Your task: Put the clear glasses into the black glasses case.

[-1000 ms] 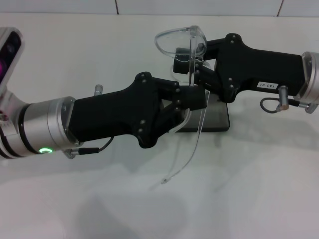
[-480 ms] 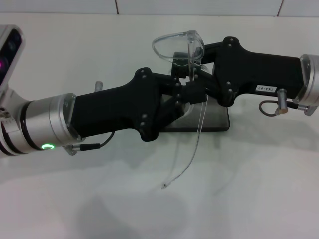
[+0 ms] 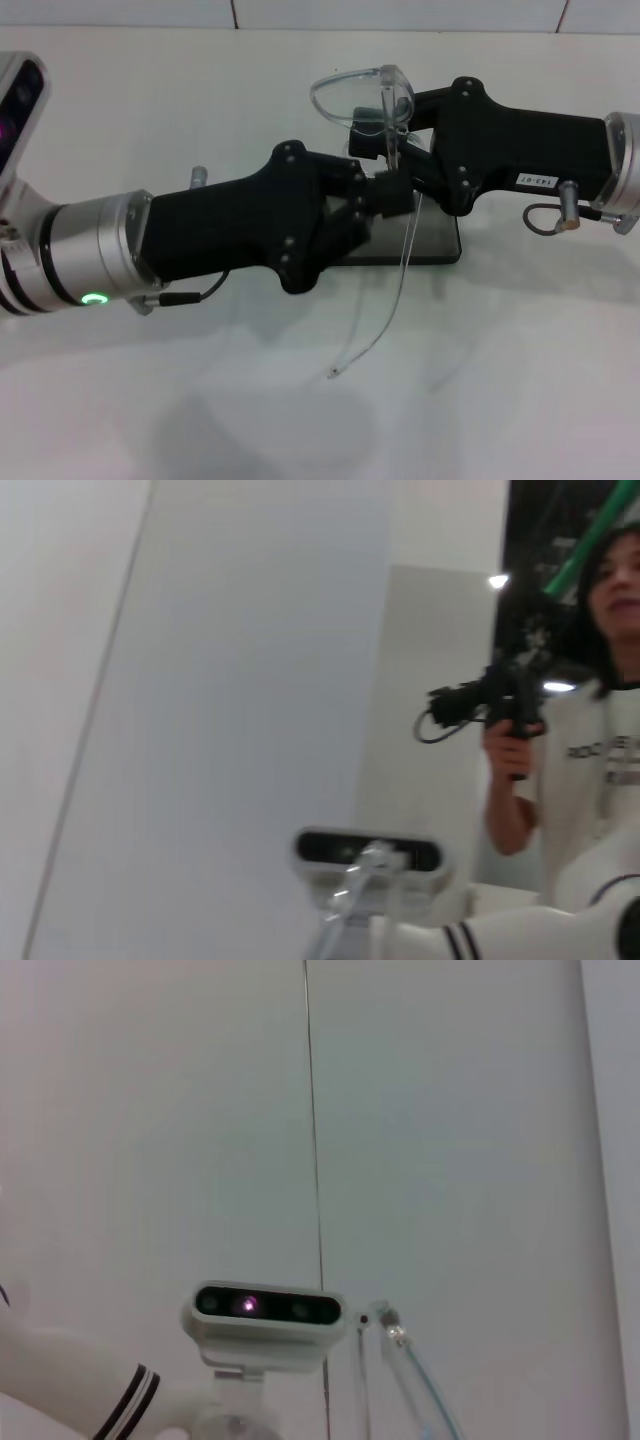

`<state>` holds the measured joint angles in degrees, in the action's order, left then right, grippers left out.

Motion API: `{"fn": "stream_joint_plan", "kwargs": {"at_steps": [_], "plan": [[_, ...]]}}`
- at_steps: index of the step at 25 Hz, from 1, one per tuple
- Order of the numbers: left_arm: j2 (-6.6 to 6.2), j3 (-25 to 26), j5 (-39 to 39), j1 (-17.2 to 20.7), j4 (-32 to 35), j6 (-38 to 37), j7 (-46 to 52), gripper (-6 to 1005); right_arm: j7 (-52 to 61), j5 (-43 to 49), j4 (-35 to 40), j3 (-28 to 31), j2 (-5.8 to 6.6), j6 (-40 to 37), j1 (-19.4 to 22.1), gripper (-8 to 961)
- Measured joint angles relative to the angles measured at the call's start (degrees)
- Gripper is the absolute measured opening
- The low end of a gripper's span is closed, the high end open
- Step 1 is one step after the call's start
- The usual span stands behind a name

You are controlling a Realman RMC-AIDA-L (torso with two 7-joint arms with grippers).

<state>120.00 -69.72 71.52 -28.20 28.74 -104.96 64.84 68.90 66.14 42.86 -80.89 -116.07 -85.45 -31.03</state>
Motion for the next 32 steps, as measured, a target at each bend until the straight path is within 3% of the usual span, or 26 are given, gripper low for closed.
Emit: {"fn": "stream_joint_plan", "kwargs": {"at_steps": [17,22,28,32], "plan": [[0.06,-0.4,-2.0,0.1,-1.7,2.3,-0.8,31,-0.6,0.1,-0.8,-0.9,-0.10,-0.1,-0.2,113],[-0.21,-0.4,-1.8,0.3,-1.6,-0.9,-1.5,31,-1.5,-0.3,-0.8,-0.4,-0.02,0.0,0.3,113],[-0.75,0.5,-1.8,1.2,-1.5,-5.5,-2.4,31,-1.3,-1.1,-0.3,6.3,0.24,-5.0,2.2,113],[-0.87,3.1,-1.6,2.4,-1.5,-5.5,-2.4,31,1.3,-2.6,-0.8,16.1,0.40,-17.4,3.4,114]]}}
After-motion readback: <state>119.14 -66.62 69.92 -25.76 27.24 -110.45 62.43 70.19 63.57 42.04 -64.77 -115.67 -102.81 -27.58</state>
